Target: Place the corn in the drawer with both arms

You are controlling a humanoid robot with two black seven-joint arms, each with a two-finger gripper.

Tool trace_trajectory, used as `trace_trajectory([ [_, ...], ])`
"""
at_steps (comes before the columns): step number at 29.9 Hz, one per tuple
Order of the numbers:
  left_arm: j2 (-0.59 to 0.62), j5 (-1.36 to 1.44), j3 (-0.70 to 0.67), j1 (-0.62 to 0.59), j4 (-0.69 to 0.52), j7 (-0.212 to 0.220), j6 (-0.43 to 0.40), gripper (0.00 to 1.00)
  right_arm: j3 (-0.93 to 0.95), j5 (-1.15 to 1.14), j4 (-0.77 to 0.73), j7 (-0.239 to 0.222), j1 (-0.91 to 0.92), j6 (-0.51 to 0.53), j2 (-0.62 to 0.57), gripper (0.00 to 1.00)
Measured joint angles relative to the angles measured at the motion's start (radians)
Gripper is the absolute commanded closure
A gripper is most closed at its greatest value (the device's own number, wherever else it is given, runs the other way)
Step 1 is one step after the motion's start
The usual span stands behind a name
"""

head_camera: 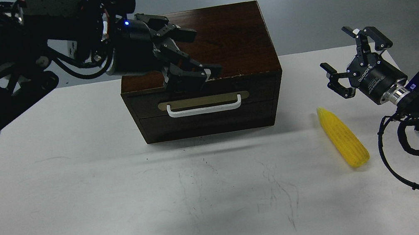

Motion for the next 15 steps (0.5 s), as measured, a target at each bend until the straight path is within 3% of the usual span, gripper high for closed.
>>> trace_trajectory([
  [7, -0.035, 0.127, 0.153, -0.043, 0.000, 0.000, 0.000, 0.02, 0.001, 0.000, -0.001, 0.000, -0.003, 0.000, 0.000, 0.00],
  [15, -0.066, 0.214, 0.192, -0.035, 0.020, 0.001, 0.000, 0.02, 0.000, 0.000, -0.001, 0.000, -0.003, 0.000, 0.005, 0.00],
])
